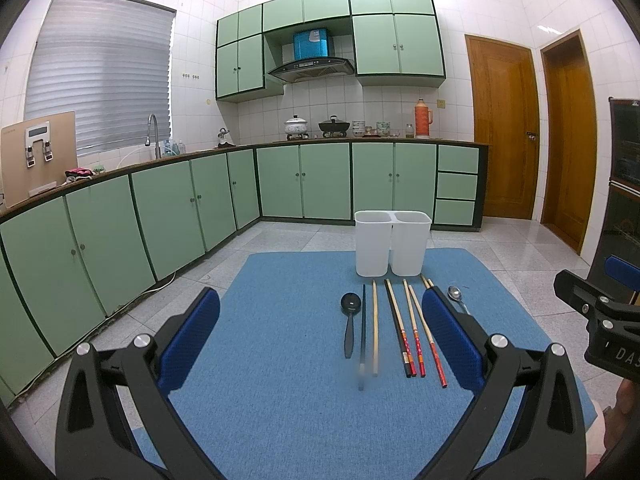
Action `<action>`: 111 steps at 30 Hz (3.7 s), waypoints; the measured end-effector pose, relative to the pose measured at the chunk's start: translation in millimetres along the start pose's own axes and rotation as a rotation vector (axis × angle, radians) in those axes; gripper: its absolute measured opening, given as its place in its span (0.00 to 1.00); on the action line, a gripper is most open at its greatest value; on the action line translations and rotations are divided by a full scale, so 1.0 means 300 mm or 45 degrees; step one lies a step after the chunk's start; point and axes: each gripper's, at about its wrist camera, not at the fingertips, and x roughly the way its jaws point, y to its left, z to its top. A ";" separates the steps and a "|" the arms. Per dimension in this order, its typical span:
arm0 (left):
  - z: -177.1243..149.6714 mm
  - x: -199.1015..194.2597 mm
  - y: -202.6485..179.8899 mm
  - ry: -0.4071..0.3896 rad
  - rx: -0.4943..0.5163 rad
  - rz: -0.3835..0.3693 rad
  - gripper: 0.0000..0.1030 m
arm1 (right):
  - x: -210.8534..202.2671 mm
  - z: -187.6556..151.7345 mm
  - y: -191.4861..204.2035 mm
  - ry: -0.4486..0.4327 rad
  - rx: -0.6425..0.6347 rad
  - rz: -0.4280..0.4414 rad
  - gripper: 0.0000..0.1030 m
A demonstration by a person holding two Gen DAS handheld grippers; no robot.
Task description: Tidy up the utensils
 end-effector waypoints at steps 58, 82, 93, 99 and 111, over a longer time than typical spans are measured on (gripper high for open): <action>-0.066 1.115 0.003 0.850 0.057 -0.130 0.74 | 0.984 -0.007 -0.255 0.814 0.093 0.025 0.73; -0.140 1.129 0.032 0.854 -0.083 -0.301 0.63 | 1.076 -0.050 -0.239 0.904 0.095 0.114 0.56; -0.116 1.160 -0.026 0.841 -0.045 -0.327 0.32 | 1.094 -0.038 -0.219 0.911 0.073 0.124 0.56; -0.085 1.157 -0.057 0.836 -0.039 -0.342 0.31 | 1.102 -0.031 -0.209 0.939 0.072 0.111 0.42; -0.025 1.029 -0.021 0.577 -0.047 -0.368 0.31 | 1.006 0.020 -0.209 0.791 0.076 0.128 0.27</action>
